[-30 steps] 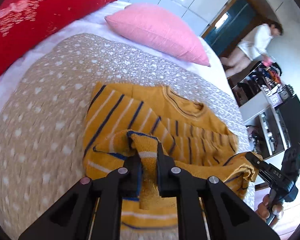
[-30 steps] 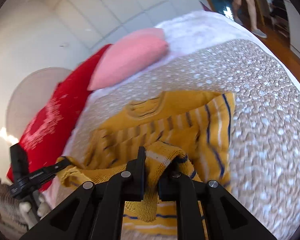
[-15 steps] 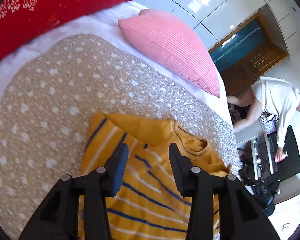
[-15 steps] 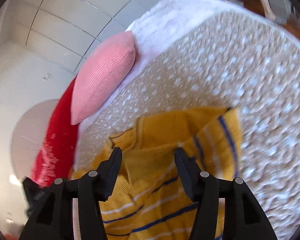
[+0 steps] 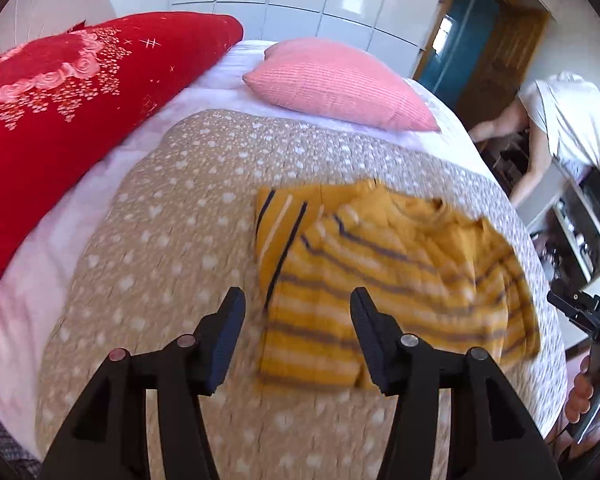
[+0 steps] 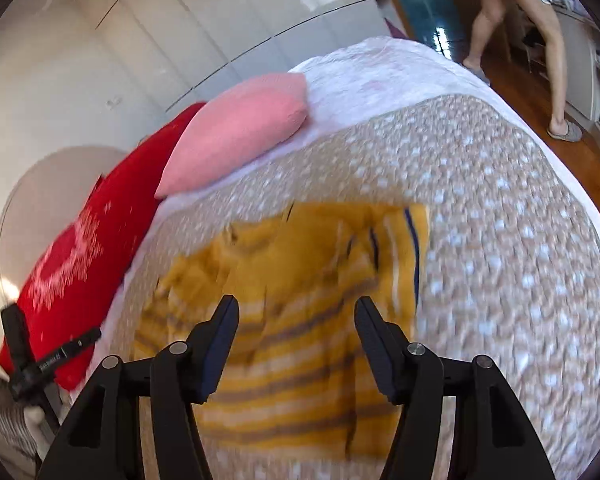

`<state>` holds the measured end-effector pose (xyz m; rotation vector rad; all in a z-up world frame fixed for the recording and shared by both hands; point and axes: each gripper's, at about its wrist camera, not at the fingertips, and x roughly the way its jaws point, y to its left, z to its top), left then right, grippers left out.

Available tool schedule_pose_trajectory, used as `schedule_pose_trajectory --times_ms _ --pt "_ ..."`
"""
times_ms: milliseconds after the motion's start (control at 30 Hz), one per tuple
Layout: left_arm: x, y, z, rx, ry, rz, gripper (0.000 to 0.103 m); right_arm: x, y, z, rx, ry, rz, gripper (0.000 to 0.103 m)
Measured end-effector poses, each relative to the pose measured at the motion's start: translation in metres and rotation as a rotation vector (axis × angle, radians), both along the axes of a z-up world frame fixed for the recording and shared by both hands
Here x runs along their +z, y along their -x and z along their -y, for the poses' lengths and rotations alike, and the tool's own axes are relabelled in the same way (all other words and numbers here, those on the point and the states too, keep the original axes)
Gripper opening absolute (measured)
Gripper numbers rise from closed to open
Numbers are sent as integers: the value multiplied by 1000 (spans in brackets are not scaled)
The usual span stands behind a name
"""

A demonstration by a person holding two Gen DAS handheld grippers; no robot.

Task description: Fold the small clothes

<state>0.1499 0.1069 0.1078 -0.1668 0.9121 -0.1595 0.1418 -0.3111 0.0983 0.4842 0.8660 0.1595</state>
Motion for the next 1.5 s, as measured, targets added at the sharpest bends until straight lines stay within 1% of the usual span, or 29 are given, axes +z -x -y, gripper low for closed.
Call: schedule_pose_trajectory --times_ms 167,300,433,667,767,900,967,1000,1033,1067,1100,1133,1167,1200,1267,1300,1367,1400,1500 --pt "7 43 -5 -5 7 31 55 -9 38 -11 28 -6 -12 66" --pt "9 56 -11 1 7 40 56 -10 53 -18 47 30 -17 66" --pt "8 58 -16 18 -14 46 56 -11 58 -14 46 40 -24 66" --pt "-4 56 -21 37 8 23 57 -20 60 -8 26 51 -49 66" --pt "-12 51 -19 45 10 20 57 -20 58 -15 34 64 -49 66" --pt "-27 42 -16 56 39 7 57 -15 50 -33 79 84 -33 66" --pt "-37 34 -12 54 64 1 57 -13 39 -52 119 97 -26 66" --pt "-43 30 -10 55 72 4 57 -13 33 -62 136 105 -27 64" --pt "-47 26 -9 60 75 6 57 -13 27 -72 154 115 -28 60" --pt "-53 22 -8 68 77 8 57 -13 21 -82 172 127 -30 50" --pt "-59 16 -7 75 79 8 57 -15 13 -96 194 144 -36 44" --pt "-65 12 -7 79 75 5 56 -15 4 -112 221 163 -42 42" --pt "-69 7 -7 83 71 3 50 -15 -6 -128 246 180 -40 39" --pt "-77 1 -8 83 68 -4 35 -15 -12 -138 261 193 -37 38" --pt "-88 -7 -11 63 95 -25 24 -14 -33 -168 302 233 -36 38" --pt "-94 -10 -15 57 132 -31 24 -14 -46 -184 324 248 -37 38" --pt "-99 -10 -22 56 167 -24 24 -19 -72 -215 374 264 -59 38" --pt "-100 -10 -25 51 188 -21 24 -26 -91 -235 398 297 -84 38" --pt "-102 -9 -26 35 214 -14 24 -47 -128 -273 412 420 -140 38"
